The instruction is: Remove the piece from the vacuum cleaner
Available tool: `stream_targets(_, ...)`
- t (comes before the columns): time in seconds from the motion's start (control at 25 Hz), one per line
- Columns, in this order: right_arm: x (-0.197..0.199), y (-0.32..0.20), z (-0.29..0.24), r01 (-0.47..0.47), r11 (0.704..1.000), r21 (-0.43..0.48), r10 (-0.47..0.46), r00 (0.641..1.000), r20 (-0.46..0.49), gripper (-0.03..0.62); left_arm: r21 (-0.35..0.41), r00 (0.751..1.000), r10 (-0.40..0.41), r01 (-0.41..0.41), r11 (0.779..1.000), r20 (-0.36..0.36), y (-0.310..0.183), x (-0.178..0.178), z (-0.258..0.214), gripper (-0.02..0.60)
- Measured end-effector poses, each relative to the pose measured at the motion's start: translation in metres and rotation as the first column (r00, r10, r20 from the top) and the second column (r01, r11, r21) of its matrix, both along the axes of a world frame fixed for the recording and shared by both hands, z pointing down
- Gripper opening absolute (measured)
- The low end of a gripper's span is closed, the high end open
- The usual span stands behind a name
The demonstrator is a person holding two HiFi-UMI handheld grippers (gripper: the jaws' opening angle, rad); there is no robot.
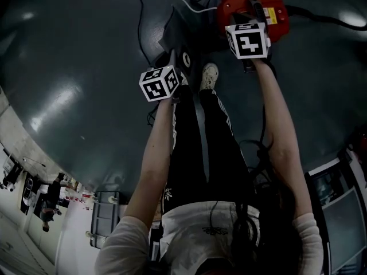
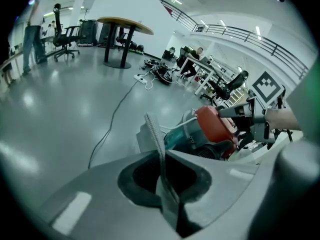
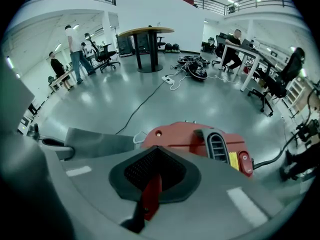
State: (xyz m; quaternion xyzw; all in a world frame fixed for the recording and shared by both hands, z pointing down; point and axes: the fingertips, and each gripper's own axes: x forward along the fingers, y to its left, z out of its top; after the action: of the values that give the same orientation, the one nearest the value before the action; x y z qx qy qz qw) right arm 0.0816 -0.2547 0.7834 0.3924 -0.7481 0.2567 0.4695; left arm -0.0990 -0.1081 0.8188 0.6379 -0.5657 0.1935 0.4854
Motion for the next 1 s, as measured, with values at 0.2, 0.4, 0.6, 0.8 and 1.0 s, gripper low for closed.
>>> stream_targets(0.2, 0.0, 0.003, -0.006, -0.073, 0.997, -0.028, 0.073, 0.997, 0.01, 0.023, 0.088, 0.999, -0.031, 0.03, 0.996, 0.01, -0.015, -0.007, -0.032, 0.018)
stream_targets(0.4, -0.027, -0.011, -0.086, -0.151, 0.986, 0.064, 0.136, 0.971, 0.195, 0.023, 0.284, 0.997, -0.063, 0.05, 0.958, 0.037, -0.057, -0.027, -0.117, 0.018)
stream_targets(0.6, -0.043, 0.012, -0.239, -0.133, 0.967, 0.217, 0.072, 0.961, 0.267, 0.023, 0.471, 0.997, -0.075, 0.058, 0.88, 0.017, -0.072, -0.035, -0.28, 0.02)
stream_targets(0.8, -0.041, 0.031, -0.403, -0.241, 0.897, 0.37, 0.08, 0.913, 0.4, 0.023, 0.696, 0.999, -0.005, -0.024, 0.718, 0.041, -0.09, -0.037, -0.466, 0.02)
stream_targets(1.0, -0.046, 0.045, -0.521, -0.286, 0.811, 0.51, 0.01, 0.879, 0.476, 0.023, 0.856, 0.999, 0.025, -0.046, 0.515, 0.039, -0.083, -0.039, -0.612, 0.021)
